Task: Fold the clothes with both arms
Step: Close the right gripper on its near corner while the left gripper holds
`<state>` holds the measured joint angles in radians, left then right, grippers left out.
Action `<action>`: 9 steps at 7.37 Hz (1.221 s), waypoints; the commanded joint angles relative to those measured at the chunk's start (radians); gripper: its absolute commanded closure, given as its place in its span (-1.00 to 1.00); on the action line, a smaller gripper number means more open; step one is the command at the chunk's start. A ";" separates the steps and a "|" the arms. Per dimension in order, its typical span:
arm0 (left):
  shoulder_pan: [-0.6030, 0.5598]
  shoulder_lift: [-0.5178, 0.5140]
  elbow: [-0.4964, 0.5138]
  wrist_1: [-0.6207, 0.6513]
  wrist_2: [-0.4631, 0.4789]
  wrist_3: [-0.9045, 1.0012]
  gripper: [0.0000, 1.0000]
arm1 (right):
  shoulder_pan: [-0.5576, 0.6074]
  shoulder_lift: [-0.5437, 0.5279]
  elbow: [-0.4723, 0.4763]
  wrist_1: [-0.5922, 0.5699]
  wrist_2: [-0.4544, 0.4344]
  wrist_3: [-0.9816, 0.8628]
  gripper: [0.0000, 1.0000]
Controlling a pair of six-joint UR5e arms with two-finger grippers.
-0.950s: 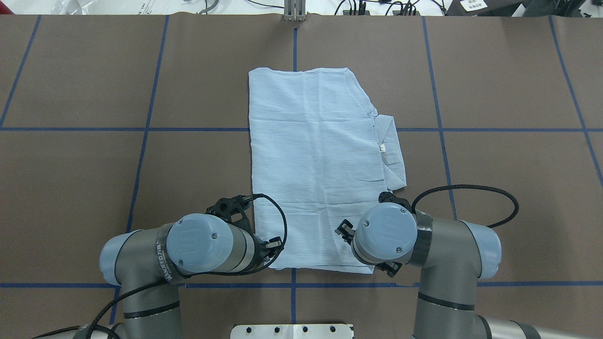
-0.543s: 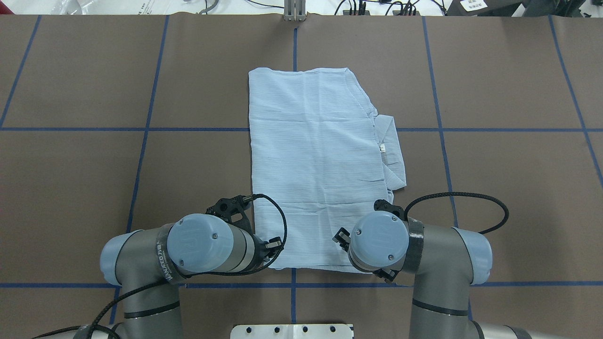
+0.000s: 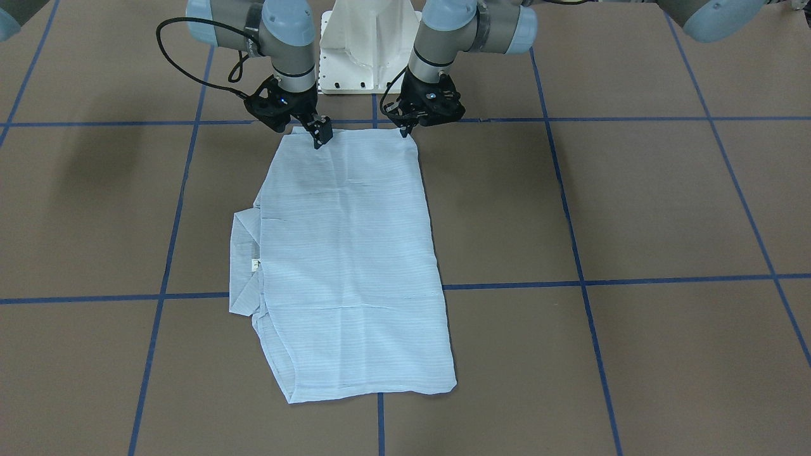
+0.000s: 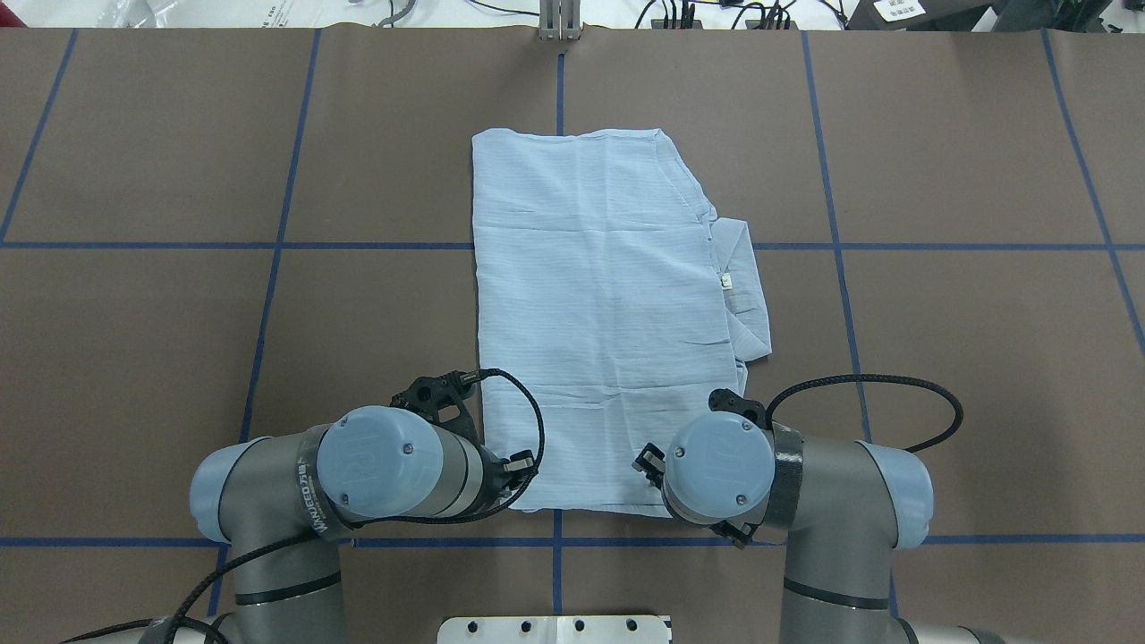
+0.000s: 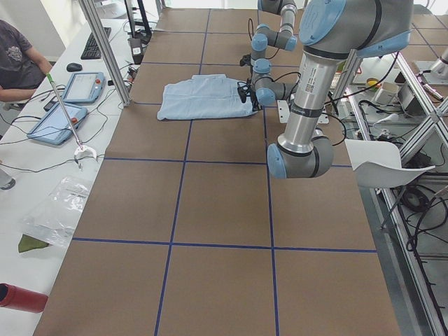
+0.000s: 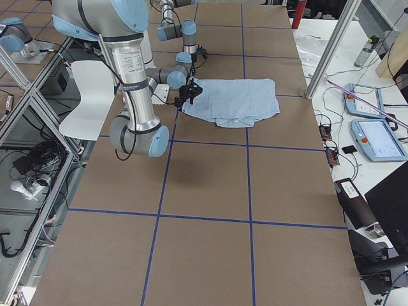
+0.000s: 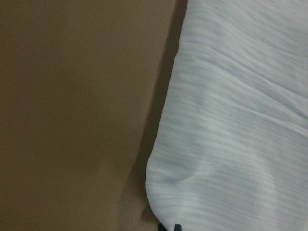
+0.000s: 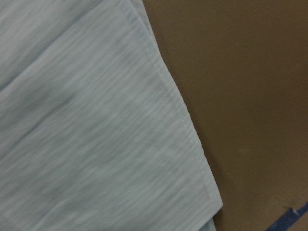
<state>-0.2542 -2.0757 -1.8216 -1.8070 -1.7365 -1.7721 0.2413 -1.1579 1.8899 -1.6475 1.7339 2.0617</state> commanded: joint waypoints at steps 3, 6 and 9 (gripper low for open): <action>0.001 0.000 0.001 0.000 0.000 -0.004 1.00 | -0.008 -0.006 0.000 0.000 -0.001 -0.002 -1.00; 0.001 0.000 0.002 -0.002 0.000 -0.004 1.00 | -0.010 -0.005 -0.003 0.000 -0.001 -0.005 -1.00; 0.000 0.000 0.002 0.000 0.000 -0.006 1.00 | -0.016 -0.006 -0.003 0.000 -0.002 -0.006 -0.86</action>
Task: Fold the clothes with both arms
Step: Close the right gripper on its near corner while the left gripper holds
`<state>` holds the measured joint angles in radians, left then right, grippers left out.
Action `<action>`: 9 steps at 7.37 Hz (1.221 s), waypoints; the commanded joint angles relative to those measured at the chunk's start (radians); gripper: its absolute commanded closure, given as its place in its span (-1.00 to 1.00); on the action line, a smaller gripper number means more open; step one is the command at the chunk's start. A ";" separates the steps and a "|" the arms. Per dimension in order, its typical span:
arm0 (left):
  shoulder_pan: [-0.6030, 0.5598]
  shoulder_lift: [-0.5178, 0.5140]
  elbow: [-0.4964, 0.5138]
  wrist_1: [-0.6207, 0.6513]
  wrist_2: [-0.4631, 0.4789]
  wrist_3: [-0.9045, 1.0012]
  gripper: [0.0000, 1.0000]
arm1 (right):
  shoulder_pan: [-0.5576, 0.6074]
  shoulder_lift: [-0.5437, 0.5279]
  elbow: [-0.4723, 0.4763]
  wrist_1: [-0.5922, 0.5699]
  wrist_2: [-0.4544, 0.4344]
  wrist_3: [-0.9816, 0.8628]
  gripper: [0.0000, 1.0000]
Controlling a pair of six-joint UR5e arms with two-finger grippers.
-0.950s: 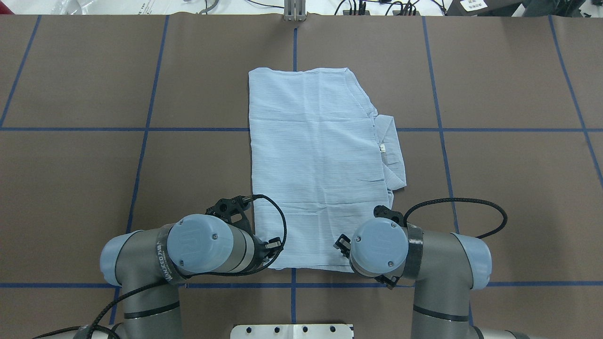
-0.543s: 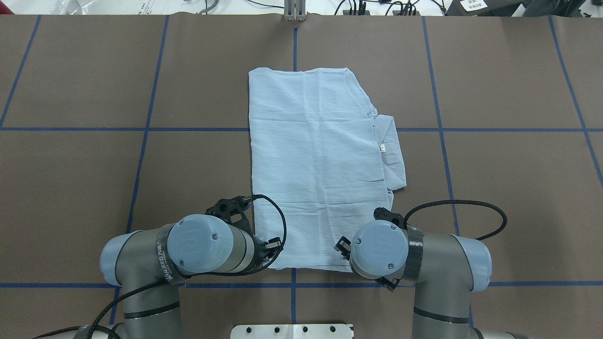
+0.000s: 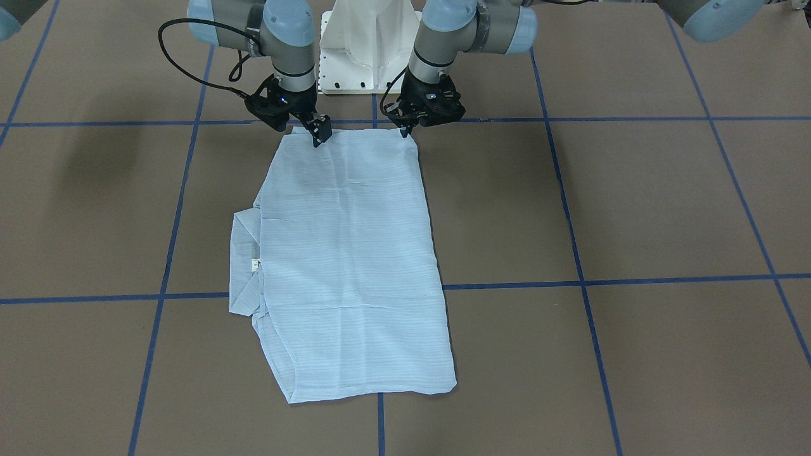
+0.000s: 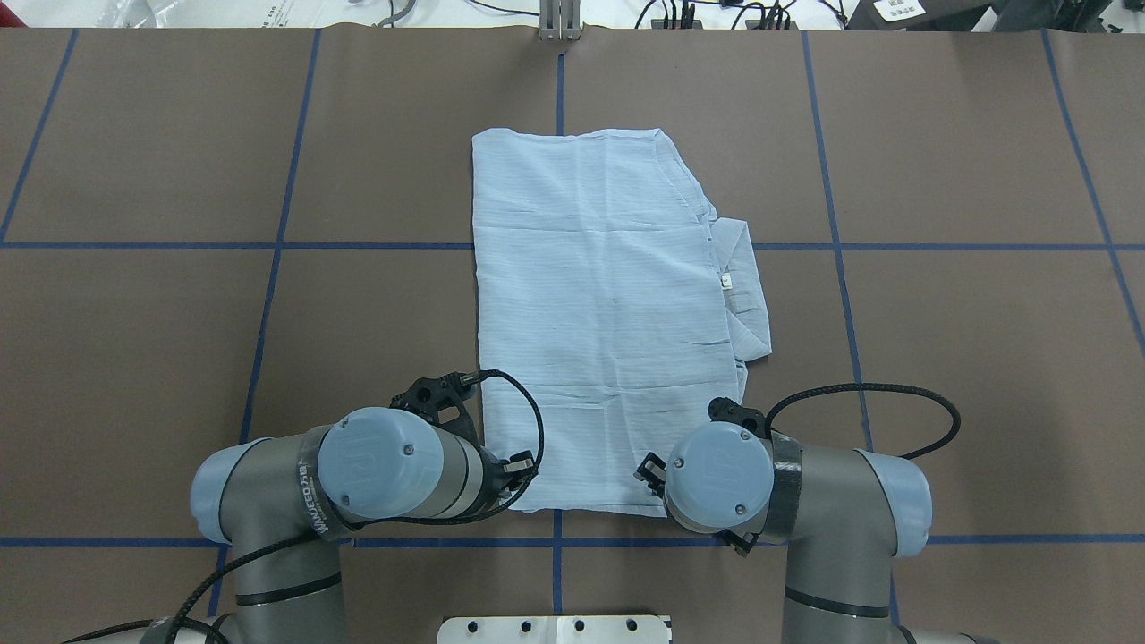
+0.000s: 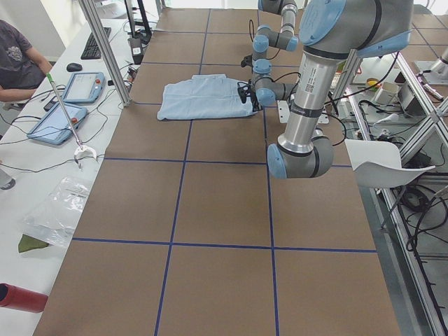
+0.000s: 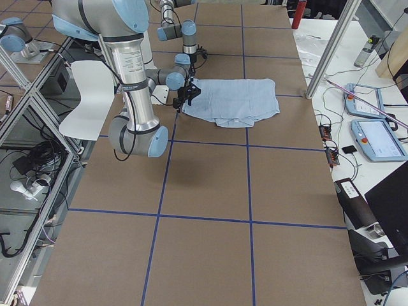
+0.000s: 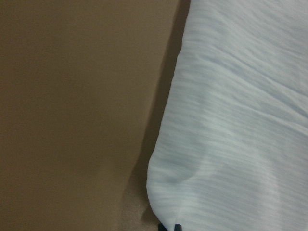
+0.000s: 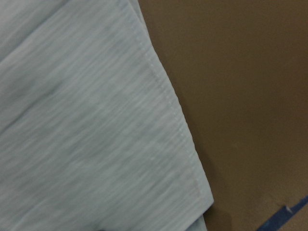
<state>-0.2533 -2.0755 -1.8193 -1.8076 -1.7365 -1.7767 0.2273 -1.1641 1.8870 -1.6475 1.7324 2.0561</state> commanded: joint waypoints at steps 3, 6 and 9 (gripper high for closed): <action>-0.001 0.000 0.000 -0.001 0.002 -0.001 1.00 | -0.002 0.001 0.000 0.000 0.001 -0.001 -0.51; -0.001 0.000 0.002 0.001 0.002 -0.001 1.00 | 0.000 0.003 0.006 0.002 -0.001 -0.001 0.09; -0.001 0.000 0.002 0.001 0.002 -0.001 1.00 | 0.014 0.009 0.012 0.000 0.004 -0.001 0.44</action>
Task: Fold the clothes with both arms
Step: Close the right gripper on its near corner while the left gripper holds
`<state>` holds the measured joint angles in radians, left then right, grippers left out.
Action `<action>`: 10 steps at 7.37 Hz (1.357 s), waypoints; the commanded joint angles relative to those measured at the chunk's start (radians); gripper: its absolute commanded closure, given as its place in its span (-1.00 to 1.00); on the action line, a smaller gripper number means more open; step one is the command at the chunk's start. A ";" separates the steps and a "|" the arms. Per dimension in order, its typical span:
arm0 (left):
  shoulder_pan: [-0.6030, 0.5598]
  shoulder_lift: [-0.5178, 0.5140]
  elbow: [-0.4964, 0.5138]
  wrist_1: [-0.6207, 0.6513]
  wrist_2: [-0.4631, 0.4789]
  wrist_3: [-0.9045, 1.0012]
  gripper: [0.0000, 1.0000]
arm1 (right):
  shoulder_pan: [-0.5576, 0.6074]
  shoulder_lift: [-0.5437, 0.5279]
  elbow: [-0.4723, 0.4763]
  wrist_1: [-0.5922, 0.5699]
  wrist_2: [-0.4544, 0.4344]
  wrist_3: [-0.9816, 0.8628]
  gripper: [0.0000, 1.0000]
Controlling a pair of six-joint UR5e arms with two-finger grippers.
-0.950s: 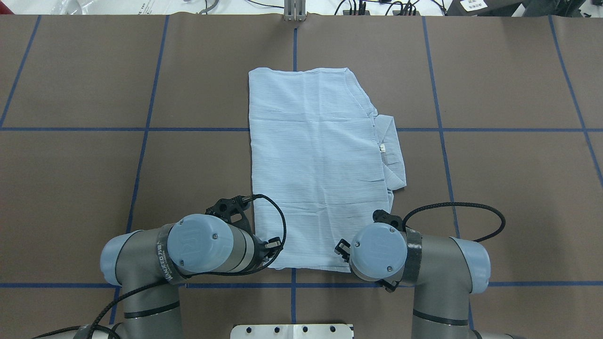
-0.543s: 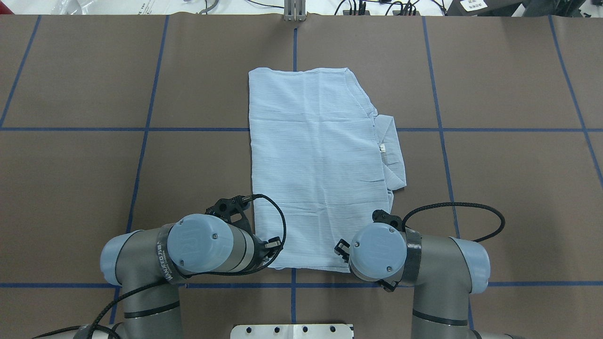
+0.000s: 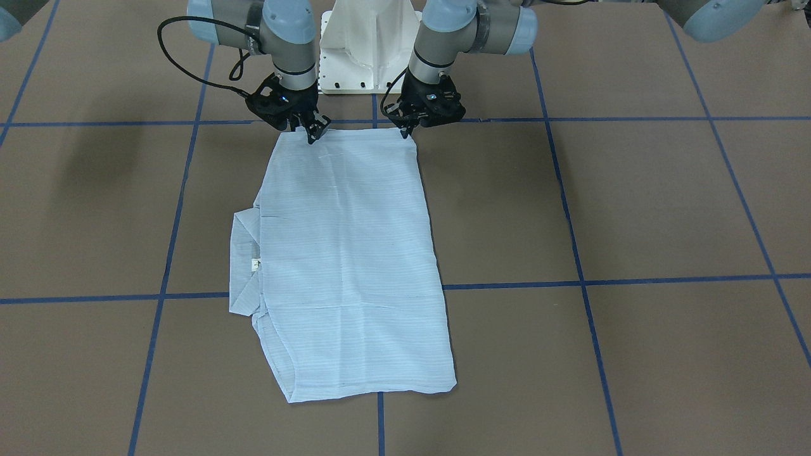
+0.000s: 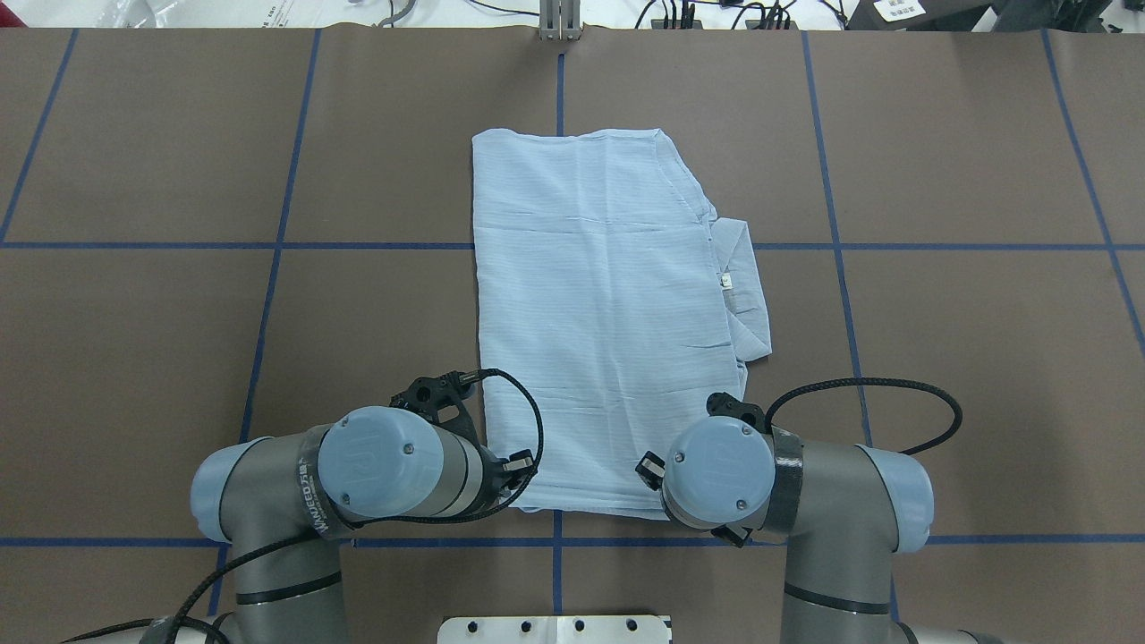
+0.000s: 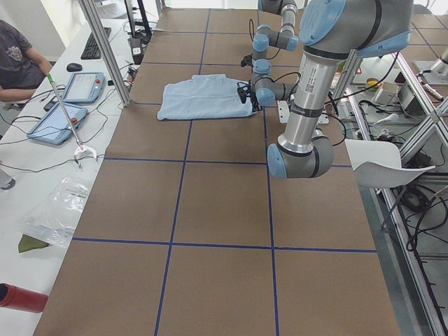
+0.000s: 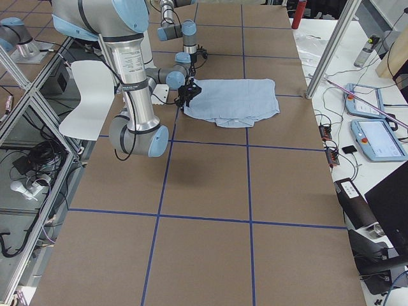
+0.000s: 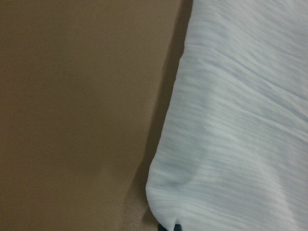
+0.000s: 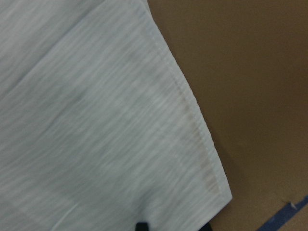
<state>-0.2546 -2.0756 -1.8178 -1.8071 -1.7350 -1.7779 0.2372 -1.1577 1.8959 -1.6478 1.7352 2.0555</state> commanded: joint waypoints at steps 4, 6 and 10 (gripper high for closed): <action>0.000 0.000 -0.003 -0.001 0.000 0.000 1.00 | 0.028 0.009 0.029 0.000 0.004 0.005 1.00; -0.002 0.000 -0.012 0.000 0.000 0.000 1.00 | 0.039 0.016 0.052 -0.001 0.004 0.015 1.00; 0.000 0.020 -0.198 0.140 -0.009 0.000 1.00 | 0.050 -0.040 0.161 -0.004 0.043 0.008 1.00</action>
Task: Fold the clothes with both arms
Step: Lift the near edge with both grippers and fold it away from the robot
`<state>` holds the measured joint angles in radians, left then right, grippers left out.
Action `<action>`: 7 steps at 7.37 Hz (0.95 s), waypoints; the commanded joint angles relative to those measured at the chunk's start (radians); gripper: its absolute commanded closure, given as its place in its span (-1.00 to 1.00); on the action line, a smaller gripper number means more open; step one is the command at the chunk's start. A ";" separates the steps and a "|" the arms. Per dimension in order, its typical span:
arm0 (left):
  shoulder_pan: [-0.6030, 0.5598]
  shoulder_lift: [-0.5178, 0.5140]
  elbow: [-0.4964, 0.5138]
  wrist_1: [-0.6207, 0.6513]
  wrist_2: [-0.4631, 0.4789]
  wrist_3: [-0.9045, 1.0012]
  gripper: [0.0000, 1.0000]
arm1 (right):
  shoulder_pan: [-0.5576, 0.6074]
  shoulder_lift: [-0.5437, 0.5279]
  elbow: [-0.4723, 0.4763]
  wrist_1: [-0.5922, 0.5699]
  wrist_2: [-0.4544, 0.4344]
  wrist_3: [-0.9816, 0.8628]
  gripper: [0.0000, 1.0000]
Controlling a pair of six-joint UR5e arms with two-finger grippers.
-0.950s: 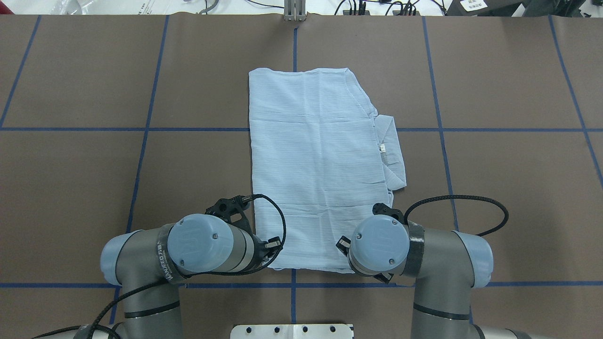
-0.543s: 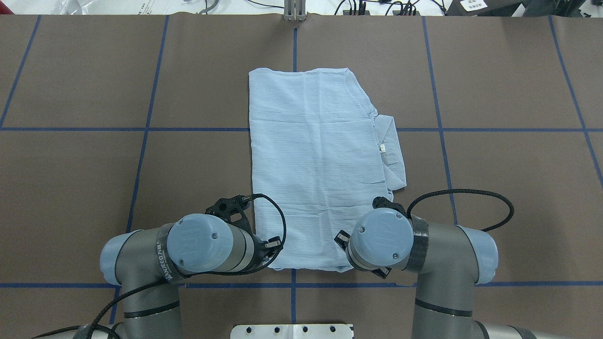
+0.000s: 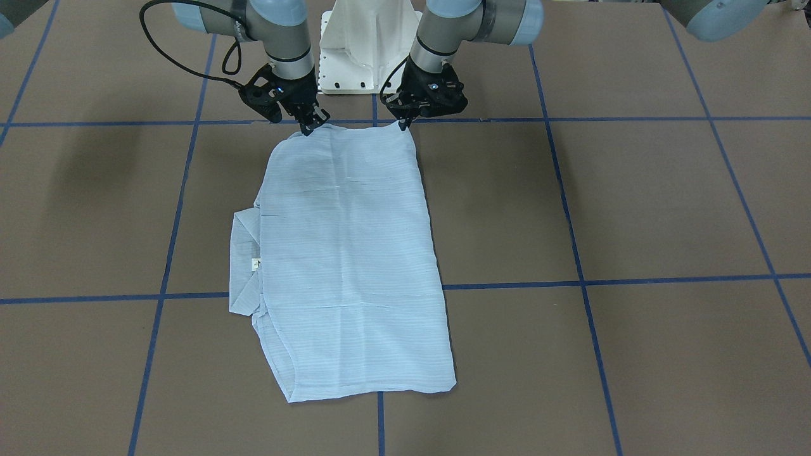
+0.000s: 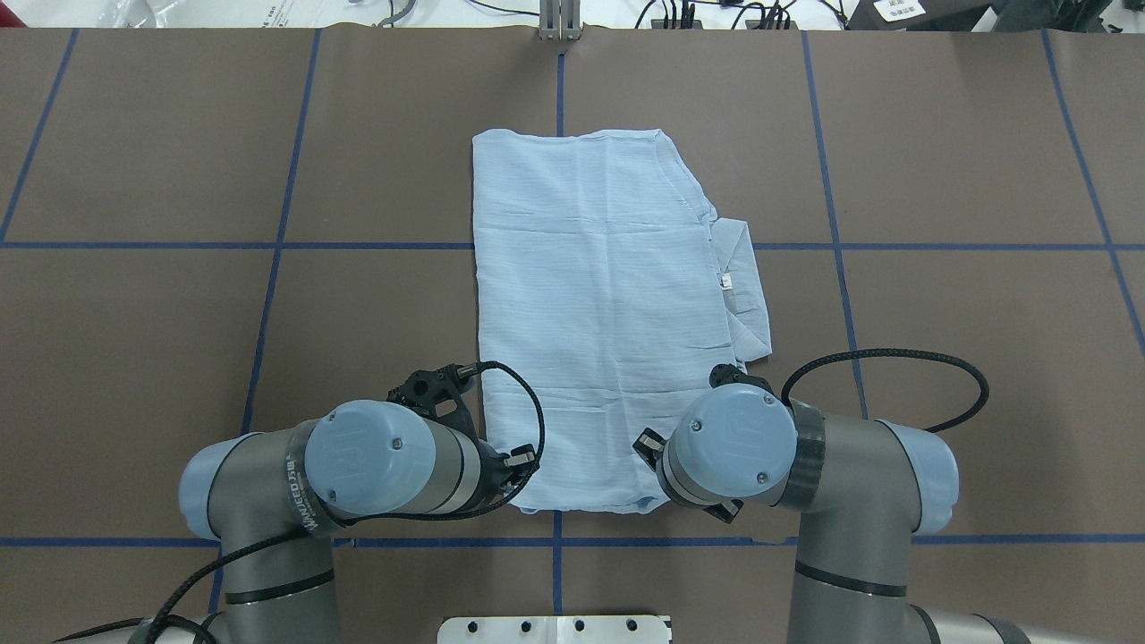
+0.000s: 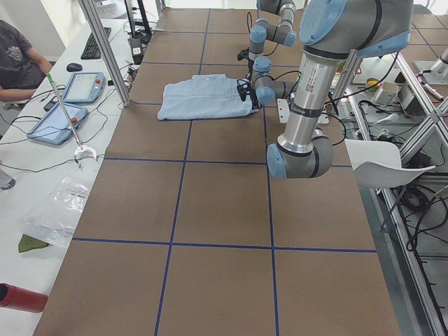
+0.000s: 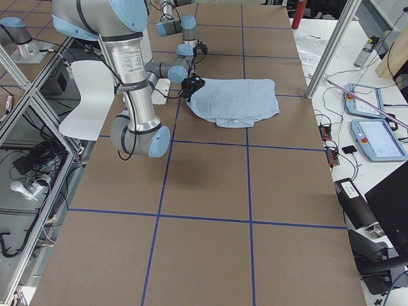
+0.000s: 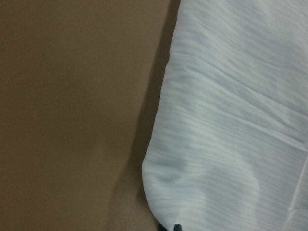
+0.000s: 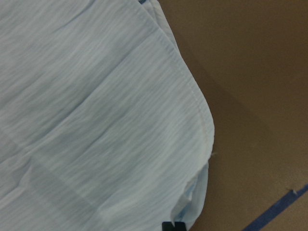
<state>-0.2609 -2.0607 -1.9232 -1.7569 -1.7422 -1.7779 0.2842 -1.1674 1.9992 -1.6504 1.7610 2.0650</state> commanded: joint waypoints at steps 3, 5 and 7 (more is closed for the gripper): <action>0.047 0.002 -0.258 0.275 -0.004 0.000 1.00 | -0.062 -0.069 0.217 -0.014 0.044 0.003 1.00; 0.069 0.002 -0.304 0.330 -0.010 0.000 1.00 | -0.072 -0.075 0.336 -0.084 0.148 0.007 1.00; 0.086 0.002 -0.368 0.436 -0.051 0.000 1.00 | -0.068 -0.069 0.392 -0.124 0.155 0.006 1.00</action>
<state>-0.1838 -2.0586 -2.2581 -1.3727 -1.7744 -1.7779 0.2125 -1.2401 2.3563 -1.7504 1.9046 2.0719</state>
